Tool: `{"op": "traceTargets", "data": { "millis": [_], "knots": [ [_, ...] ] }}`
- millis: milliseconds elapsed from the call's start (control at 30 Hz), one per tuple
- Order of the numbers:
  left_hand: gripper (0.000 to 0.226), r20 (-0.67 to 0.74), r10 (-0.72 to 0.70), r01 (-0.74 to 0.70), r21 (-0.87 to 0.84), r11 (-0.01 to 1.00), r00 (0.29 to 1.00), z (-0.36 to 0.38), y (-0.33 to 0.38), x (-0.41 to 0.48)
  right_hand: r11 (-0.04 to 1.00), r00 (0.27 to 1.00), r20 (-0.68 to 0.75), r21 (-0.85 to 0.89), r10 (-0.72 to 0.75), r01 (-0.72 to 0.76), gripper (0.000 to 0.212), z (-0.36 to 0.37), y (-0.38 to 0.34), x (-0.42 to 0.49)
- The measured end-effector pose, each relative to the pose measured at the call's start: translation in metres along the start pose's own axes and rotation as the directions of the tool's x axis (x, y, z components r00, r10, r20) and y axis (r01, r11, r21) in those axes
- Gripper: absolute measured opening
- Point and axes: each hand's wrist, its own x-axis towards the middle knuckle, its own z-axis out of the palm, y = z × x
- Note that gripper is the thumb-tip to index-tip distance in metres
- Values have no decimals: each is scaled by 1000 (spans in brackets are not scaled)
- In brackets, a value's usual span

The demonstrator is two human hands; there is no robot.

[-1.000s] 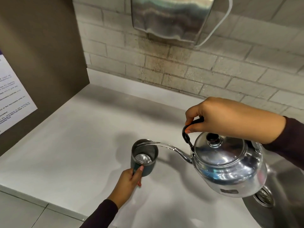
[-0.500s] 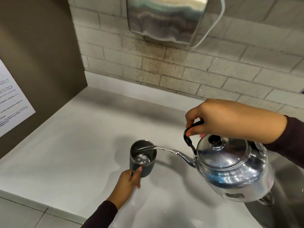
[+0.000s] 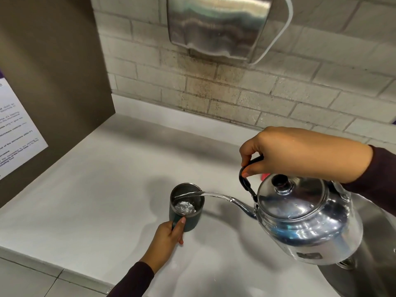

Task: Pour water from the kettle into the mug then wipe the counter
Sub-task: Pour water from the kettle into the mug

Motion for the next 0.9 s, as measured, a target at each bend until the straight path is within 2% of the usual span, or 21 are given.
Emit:
{"op": "traceTargets", "data": {
  "millis": [900],
  "knots": [
    [59,10,4,-4,-2,1000,1000,1,-3,2,996,999,25,-84,31,-29,20,-11,-14,5]
  ]
}}
